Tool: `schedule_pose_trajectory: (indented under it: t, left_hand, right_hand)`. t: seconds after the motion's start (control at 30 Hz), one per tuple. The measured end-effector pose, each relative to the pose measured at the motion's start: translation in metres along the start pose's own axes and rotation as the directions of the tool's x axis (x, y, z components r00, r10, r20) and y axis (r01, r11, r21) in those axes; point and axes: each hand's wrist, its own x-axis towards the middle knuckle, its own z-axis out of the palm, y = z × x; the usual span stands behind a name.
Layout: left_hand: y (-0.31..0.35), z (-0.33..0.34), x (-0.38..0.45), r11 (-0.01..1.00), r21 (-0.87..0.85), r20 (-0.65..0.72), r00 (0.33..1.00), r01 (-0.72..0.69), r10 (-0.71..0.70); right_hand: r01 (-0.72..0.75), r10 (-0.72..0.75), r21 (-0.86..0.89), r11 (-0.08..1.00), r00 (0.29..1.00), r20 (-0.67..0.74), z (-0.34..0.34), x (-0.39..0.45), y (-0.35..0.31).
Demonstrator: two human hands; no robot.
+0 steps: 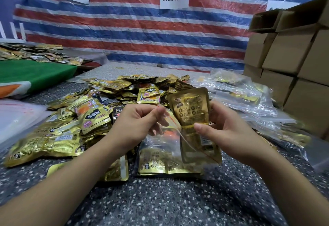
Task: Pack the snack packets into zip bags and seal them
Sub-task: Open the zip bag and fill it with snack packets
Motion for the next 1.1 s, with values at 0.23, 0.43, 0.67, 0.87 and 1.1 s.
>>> schedule_pose_trajectory:
  t: [0.23, 0.43, 0.67, 0.87, 1.1]
  left_hand:
    - [0.005, 0.004, -0.003, 1.0, -0.026, -0.009, 1.0, 0.015, -0.015]
    - [0.006, 0.007, -0.003, 0.997, -0.073, -0.034, 0.999, 0.036, -0.039]
    - [0.004, 0.007, -0.003, 0.996, -0.084, -0.058, 0.998, 0.014, -0.019]
    - [0.005, 0.009, -0.005, 0.995, -0.105, -0.06, 0.998, 0.001, -0.007]
    - [0.008, 0.011, -0.007, 0.996, -0.069, -0.076, 0.996, -0.059, 0.054]
  right_hand:
    - [-0.004, 0.002, 0.1, 0.995, 1.0, 0.022, 0.01, -0.001, 0.005]
    - [-0.011, 0.007, 0.253, 0.968, 1.0, 0.017, 0.023, -0.002, 0.006]
    - [0.005, -0.006, 0.073, 0.997, 1.0, 0.012, 0.026, -0.004, 0.004]
    - [0.048, -0.061, -0.158, 0.986, 0.995, -0.078, 0.017, 0.0, 0.006]
    - [0.073, -0.078, -0.35, 0.934, 0.997, -0.001, 0.009, -0.002, -0.001]
